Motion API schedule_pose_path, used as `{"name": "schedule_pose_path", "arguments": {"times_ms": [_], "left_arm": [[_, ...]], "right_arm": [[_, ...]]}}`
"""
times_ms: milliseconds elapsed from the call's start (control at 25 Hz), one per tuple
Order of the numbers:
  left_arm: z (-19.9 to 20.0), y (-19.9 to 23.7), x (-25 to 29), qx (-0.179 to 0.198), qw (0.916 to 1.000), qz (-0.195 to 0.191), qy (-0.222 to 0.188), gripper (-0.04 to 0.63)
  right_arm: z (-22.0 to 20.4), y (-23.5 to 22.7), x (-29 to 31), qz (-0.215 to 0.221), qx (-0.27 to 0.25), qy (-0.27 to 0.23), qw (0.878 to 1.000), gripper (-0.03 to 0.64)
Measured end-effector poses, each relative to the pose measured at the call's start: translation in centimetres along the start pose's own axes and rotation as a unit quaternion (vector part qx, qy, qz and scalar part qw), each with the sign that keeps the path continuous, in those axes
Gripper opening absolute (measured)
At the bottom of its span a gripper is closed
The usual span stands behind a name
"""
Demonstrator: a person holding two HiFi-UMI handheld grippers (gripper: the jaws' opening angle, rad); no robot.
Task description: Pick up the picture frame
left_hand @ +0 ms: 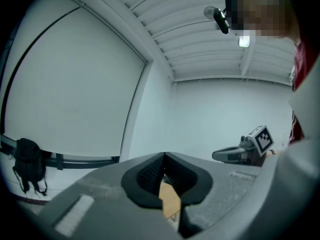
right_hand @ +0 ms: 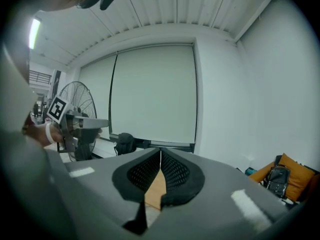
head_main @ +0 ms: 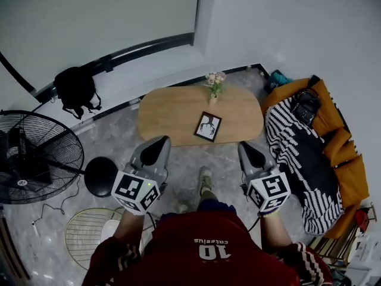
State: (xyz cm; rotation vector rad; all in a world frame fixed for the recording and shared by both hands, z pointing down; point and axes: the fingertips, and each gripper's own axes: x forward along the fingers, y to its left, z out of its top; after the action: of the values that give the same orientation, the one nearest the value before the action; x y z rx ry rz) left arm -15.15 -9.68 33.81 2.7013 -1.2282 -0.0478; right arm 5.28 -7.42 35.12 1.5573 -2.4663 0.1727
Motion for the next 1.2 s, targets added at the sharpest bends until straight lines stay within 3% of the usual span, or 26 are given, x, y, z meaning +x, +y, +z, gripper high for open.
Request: {"name": "schedule_pose_path", "arguments": {"times_ms": [400, 800, 1200], "left_arm": [[0.6, 3.2, 4.7, 0.019, 0.9994, 0.024, 0.014, 0.003], [1.4, 6.7, 12.3, 0.036, 0.9986, 0.02, 0.033, 0.003], [0.8, 8.9, 18.5, 0.026, 0.9989, 0.005, 0.04, 0.003]], "right_arm": [[3.6, -4.4, 6.6, 0.013, 0.015, -0.07, 0.997, 0.009], [5.5, -9.7, 14.4, 0.024, 0.013, -0.088, 0.996, 0.032], [4.8, -13.3, 18.7, 0.023, 0.015, -0.078, 0.997, 0.118]]}}
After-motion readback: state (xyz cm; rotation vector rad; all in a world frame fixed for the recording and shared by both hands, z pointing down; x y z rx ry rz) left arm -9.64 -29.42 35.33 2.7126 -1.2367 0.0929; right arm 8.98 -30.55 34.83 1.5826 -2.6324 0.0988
